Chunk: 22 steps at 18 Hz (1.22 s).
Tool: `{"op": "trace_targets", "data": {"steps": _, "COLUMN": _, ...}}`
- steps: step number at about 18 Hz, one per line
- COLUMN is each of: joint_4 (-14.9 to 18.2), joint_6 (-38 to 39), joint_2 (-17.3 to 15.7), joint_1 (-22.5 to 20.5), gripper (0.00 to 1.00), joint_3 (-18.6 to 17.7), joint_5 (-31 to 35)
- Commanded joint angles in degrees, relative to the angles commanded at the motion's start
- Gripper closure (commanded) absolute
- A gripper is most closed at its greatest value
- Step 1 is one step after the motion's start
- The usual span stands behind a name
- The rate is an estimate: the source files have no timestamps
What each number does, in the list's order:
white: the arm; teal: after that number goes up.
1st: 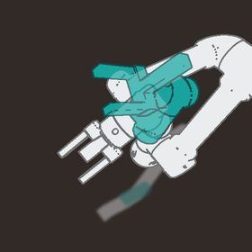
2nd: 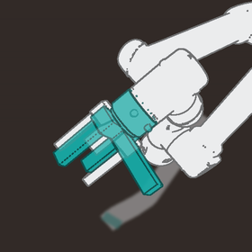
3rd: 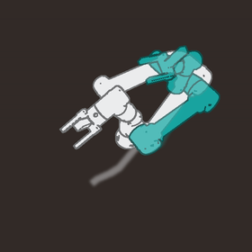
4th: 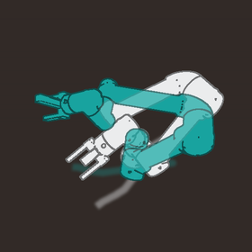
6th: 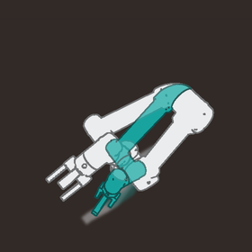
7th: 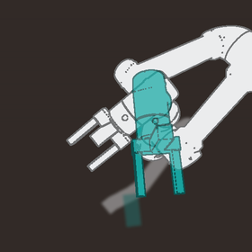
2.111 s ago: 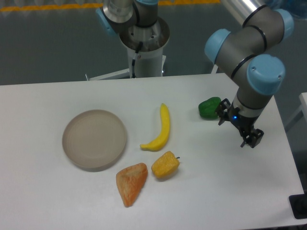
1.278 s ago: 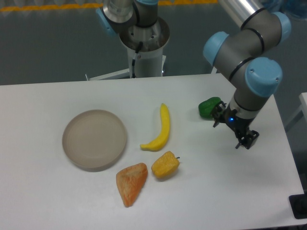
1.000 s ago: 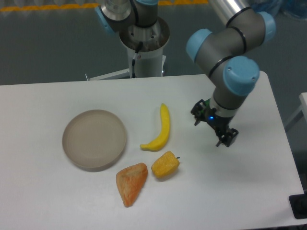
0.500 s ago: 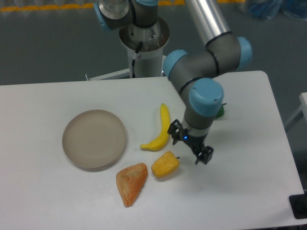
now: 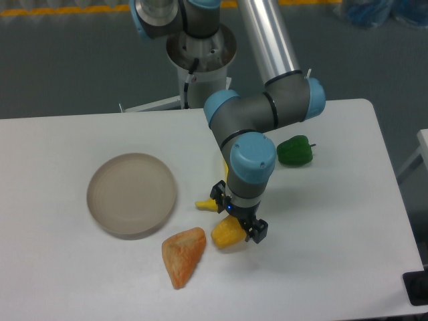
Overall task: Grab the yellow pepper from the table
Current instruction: 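Close the gripper around the yellow pepper, then lift the held yellow pepper up and away from the banana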
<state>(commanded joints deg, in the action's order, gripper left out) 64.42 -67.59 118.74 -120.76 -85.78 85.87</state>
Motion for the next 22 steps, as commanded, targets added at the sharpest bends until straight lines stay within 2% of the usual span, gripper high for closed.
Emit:
{"op": "trace_targets", "data": {"steps": 7, "joint_4": -0.7, "joint_6": -0.3, "joint_2": 1.8, "joint_1": 0.5, "gripper": 0.00, "joint_3": -0.5, "joint_5": 0.3}}
{"op": "trace_targets", "data": {"steps": 8, "joint_4": -0.7, "joint_6": -0.4, "joint_2": 1.9, "joint_1": 0.5, "gripper": 0.04, "joint_3": -0.5, "joint_5": 0.2}}
{"op": "trace_targets", "data": {"steps": 9, "joint_4": -0.5, "joint_6": -0.5, "joint_2": 1.9, "joint_1": 0.5, "gripper": 0.24, "joint_3": -0.4, "joint_5": 0.2}}
{"op": "trace_targets", "data": {"steps": 10, "joint_4": -0.6, "joint_6": -0.4, "joint_2": 1.9, "joint_1": 0.5, "gripper": 0.38, "joint_3": -0.5, "joint_5": 0.2}}
{"op": "trace_targets", "data": {"steps": 11, "joint_4": -0.6, "joint_6": -0.5, "joint_2": 1.9, "joint_1": 0.5, "gripper": 0.47, "joint_3": -0.4, "joint_5": 0.2}}
{"op": "trace_targets", "data": {"steps": 12, "joint_4": -0.6, "joint_6": -0.6, "joint_2": 1.9, "joint_1": 0.5, "gripper": 0.62, "joint_3": -0.1, "joint_5": 0.2}}
{"op": "trace_targets", "data": {"steps": 16, "joint_4": 0.2, "joint_6": -1.1, "joint_2": 0.9, "joint_1": -0.2, "gripper": 0.68, "joint_3": 2.6, "joint_5": 0.1}}
{"op": "trace_targets", "data": {"steps": 19, "joint_4": 1.0, "joint_6": -1.2, "joint_2": -0.6, "joint_1": -3.5, "gripper": 0.69, "joint_3": 4.6, "joint_5": 0.2}}
{"op": "trace_targets", "data": {"steps": 20, "joint_4": 1.7, "joint_6": -1.7, "joint_2": -1.4, "joint_1": -4.6, "gripper": 0.76, "joint_3": 4.9, "joint_5": 0.1}}
{"op": "trace_targets", "data": {"steps": 22, "joint_4": 4.9, "joint_6": -4.6, "joint_2": -3.1, "joint_1": -7.2, "gripper": 0.78, "joint_3": 5.5, "joint_5": 0.1}}
